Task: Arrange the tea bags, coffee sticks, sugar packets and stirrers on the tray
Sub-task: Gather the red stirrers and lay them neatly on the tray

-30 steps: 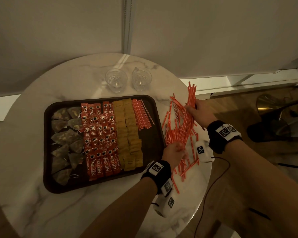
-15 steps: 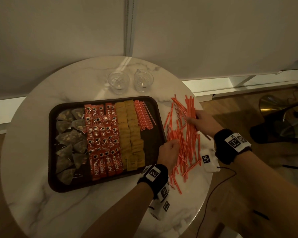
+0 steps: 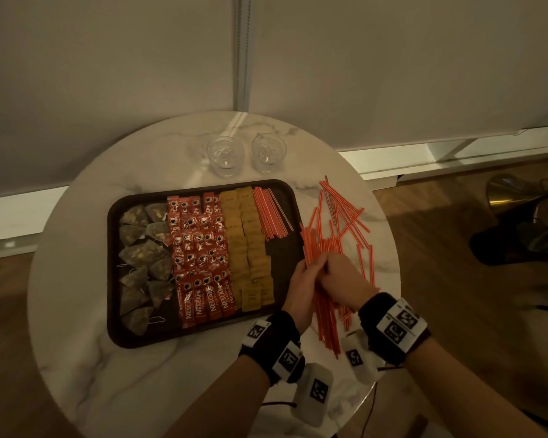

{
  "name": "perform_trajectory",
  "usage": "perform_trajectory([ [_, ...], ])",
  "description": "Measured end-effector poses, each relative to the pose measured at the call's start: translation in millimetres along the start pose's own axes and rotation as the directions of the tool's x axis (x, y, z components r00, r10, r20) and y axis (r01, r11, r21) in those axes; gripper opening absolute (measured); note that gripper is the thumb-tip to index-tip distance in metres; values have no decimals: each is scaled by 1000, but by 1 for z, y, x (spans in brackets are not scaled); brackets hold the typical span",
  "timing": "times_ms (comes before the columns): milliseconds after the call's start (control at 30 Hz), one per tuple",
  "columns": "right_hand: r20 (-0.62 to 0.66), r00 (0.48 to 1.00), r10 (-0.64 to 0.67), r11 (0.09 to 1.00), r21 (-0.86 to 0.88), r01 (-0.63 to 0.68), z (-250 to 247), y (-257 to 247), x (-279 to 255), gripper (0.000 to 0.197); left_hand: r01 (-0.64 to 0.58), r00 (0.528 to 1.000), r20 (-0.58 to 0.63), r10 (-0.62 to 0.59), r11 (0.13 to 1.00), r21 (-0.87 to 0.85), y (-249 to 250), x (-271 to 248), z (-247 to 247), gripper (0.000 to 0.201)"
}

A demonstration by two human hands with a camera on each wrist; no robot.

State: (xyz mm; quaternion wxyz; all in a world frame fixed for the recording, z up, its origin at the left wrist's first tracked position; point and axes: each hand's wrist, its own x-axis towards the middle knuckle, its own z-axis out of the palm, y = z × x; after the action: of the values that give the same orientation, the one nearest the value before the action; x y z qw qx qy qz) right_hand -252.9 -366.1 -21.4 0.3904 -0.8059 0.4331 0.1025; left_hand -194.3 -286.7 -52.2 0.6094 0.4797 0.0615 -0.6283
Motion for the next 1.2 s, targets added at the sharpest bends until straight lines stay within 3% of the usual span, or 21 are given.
perform_trajectory([
  [233,-61,992,-114,992,-69,110,50,-23,-26,19,13,985,-171,-19,999,-37,-8,-25,-25,42],
  [467,-63,977,-203,962,-201,186,74,-22,-37,25,26,982,-184,-44,995,-98,-3,-46,-29,46],
  [667,-3,984,-179,912,-376,165,78,-30,-55,60,82,978,-172,-118,976,-202,-2,-60,-32,40],
  [767,-29,975,-221,873,-451,184,87,-35,-60,49,85,975,-177,-138,956,-282,-1,-69,-37,38],
  [900,-146,960,-237,838,-531,126,101,-44,-69,17,87,969,-202,-141,963,-256,-4,-78,-50,32],
  [1033,-215,945,-248,841,-532,99,117,-50,-78,39,120,960,-225,-166,971,-207,-7,-85,-66,31],
  [1200,-184,971,-153,854,-519,36,125,-48,-90,44,163,961,-203,-186,978,-128,-12,-93,-74,30],
])
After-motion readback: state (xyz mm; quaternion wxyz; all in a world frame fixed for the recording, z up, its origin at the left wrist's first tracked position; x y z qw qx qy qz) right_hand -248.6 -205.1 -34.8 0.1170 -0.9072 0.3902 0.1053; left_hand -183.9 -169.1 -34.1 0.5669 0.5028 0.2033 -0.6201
